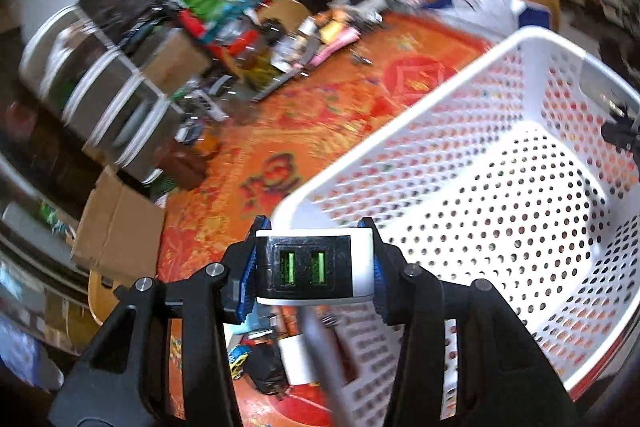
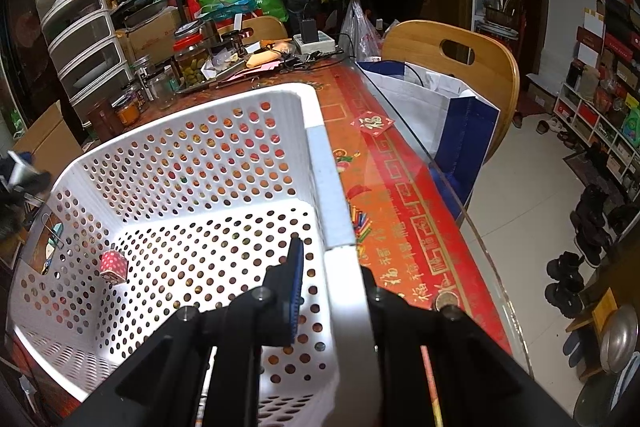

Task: Organize rigid objects
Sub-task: 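Lower the white charger into the basket and release it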

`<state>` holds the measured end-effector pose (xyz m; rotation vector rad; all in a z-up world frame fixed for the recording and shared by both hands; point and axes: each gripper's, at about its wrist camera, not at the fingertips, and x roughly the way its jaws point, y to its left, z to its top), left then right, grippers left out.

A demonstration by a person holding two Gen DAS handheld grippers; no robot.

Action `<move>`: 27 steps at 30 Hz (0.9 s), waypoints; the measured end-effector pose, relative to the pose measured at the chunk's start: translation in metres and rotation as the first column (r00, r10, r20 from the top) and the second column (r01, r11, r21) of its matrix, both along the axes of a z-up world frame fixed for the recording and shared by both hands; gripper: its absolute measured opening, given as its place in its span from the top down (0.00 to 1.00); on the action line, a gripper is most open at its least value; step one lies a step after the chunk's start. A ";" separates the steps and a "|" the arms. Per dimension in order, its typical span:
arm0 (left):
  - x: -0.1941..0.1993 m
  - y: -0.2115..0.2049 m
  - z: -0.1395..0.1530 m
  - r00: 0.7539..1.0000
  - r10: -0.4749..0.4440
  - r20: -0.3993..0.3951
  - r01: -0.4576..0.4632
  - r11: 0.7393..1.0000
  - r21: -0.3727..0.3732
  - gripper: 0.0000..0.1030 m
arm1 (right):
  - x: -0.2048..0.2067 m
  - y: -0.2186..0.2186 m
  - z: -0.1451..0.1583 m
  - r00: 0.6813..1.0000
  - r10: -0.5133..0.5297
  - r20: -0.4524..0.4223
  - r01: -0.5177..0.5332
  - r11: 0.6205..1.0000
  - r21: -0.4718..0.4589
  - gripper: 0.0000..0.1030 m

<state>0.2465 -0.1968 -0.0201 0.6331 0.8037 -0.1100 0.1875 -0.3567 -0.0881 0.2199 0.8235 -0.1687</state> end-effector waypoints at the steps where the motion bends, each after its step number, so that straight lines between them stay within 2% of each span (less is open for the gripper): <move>1: 0.004 -0.009 -0.005 1.000 -0.006 -0.020 0.007 1.000 0.009 0.59 | 0.000 0.000 0.000 1.000 0.000 0.000 0.000 1.000 0.000 0.87; 8: 0.030 -0.057 -0.048 0.988 -0.037 -0.153 0.058 0.989 0.137 0.59 | 0.000 0.001 0.000 1.000 0.010 -0.004 -0.010 1.000 0.000 0.87; 12: 0.040 -0.068 -0.063 0.989 -0.023 -0.147 0.056 0.973 0.225 0.59 | 0.000 0.001 0.000 1.000 0.011 0.000 -0.011 1.000 0.005 0.87; 17: 0.053 -0.070 -0.086 0.978 -0.011 -0.208 0.075 0.951 0.301 0.59 | -0.001 0.000 0.000 1.000 0.016 0.005 -0.016 1.000 0.008 0.87; 27: 0.068 -0.072 -0.115 0.967 -0.026 -0.253 0.118 0.927 0.355 0.58 | -0.001 -0.002 0.000 1.000 0.011 0.005 -0.011 1.000 0.015 0.86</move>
